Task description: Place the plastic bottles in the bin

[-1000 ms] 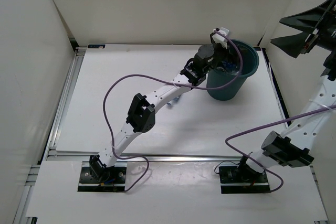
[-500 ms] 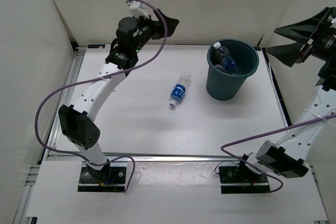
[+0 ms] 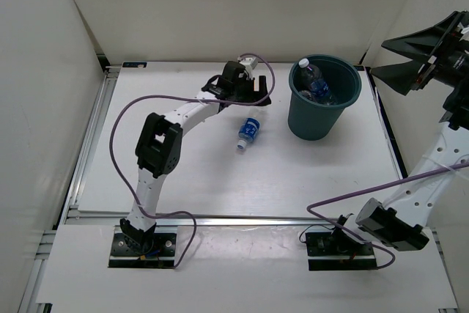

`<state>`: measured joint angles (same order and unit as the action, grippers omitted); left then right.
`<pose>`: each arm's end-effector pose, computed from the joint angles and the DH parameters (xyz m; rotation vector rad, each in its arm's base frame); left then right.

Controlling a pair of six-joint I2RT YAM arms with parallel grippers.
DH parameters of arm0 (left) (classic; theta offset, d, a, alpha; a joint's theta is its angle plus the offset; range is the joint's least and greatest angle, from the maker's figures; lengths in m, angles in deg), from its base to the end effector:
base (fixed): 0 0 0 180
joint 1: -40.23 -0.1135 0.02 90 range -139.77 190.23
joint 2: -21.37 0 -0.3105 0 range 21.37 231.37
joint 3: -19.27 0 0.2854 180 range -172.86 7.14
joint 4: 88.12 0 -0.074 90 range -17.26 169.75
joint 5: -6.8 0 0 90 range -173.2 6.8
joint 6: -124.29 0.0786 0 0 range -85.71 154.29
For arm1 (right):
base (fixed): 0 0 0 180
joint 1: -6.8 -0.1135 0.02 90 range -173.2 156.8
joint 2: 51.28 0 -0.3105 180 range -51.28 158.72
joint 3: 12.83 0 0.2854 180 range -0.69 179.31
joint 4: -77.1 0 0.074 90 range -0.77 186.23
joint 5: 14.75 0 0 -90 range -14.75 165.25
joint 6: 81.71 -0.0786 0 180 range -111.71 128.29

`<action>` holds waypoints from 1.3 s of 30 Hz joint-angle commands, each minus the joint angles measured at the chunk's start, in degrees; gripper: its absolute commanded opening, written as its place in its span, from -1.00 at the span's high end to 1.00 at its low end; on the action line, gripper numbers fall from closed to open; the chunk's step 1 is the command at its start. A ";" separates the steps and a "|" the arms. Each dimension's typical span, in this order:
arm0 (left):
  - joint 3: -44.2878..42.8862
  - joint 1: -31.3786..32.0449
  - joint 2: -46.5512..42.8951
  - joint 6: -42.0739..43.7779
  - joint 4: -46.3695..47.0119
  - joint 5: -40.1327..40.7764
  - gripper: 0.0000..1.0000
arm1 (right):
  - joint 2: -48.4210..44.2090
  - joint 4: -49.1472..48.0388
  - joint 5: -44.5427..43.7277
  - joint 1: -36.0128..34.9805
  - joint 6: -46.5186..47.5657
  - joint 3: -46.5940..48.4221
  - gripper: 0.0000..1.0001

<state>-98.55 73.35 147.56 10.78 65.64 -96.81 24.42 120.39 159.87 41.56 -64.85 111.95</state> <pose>0.5003 -0.3485 0.2371 0.3319 2.2504 -0.8037 0.2181 -0.0561 0.6382 0.2745 1.7848 1.5565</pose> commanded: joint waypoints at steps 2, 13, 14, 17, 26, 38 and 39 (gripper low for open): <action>0.91 0.36 -4.02 2.59 0.66 1.30 -1.00 | -0.29 -1.01 11.71 0.22 0.20 3.02 -1.00; 4.88 0.98 2.83 2.59 0.13 -1.77 -1.00 | -0.29 -1.01 10.65 0.22 0.20 0.74 -1.00; 4.18 0.98 3.79 2.07 0.13 -2.30 -0.91 | -0.29 -1.01 10.65 0.22 -0.33 0.22 -1.00; 2.78 0.98 5.73 0.84 0.13 -3.88 -0.62 | -0.29 -1.01 10.65 0.22 -0.33 0.21 -1.00; 1.71 1.59 8.90 -2.24 0.13 -6.97 0.36 | 0.76 -1.01 12.32 0.22 -1.39 0.21 -1.00; -26.17 -2.36 -2.09 -0.57 0.13 6.57 0.42 | 2.52 -1.01 12.94 0.22 -0.86 1.61 -1.00; -29.71 -2.36 -0.35 -1.62 0.13 7.10 0.42 | 2.52 -1.01 12.94 0.22 -0.86 1.62 -1.00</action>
<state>-116.89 71.82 154.64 9.01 62.38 -93.29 26.28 120.54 159.94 41.56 -66.17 112.12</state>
